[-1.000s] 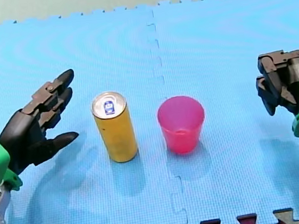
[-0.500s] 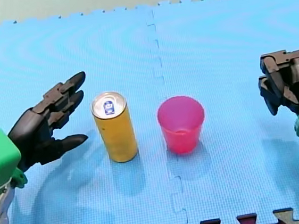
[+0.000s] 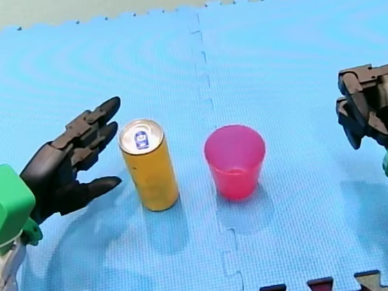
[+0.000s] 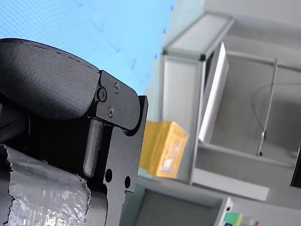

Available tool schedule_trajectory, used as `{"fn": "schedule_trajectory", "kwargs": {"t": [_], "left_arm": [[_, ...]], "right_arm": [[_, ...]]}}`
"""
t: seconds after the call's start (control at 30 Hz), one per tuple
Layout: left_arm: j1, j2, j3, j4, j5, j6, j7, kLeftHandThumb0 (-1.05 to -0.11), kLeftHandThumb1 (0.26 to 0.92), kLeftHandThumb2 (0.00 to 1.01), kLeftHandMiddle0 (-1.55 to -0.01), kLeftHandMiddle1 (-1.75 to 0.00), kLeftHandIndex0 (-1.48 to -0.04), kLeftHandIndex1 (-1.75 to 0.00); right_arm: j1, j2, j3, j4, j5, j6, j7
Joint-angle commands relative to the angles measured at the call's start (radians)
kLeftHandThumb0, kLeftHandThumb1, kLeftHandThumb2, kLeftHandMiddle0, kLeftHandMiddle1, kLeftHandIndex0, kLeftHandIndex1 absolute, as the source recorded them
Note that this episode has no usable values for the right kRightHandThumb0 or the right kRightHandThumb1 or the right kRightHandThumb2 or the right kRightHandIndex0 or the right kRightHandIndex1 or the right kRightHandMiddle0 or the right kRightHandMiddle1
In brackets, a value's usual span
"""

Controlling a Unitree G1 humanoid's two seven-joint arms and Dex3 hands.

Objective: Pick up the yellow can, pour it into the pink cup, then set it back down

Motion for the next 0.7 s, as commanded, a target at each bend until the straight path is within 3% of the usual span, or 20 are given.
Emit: {"fn": "schedule_trajectory", "kwargs": {"t": [0.0,0.67], "left_arm": [[0.002,-0.002,-0.002,-0.006,-0.006,0.01,-0.003,-1.048,0.838,0.01,-0.15,-0.02,-0.15,0.0],[0.018,-0.027,-0.007,-0.025,-0.015,0.02,-0.011,-1.048,0.859,0.01,-0.16,-0.02,-0.17,-0.01]], "right_arm": [[0.002,-0.005,-0.002,-0.004,0.003,0.002,-0.003],[0.006,-0.009,-0.006,-0.007,0.005,0.001,-0.01]]}}
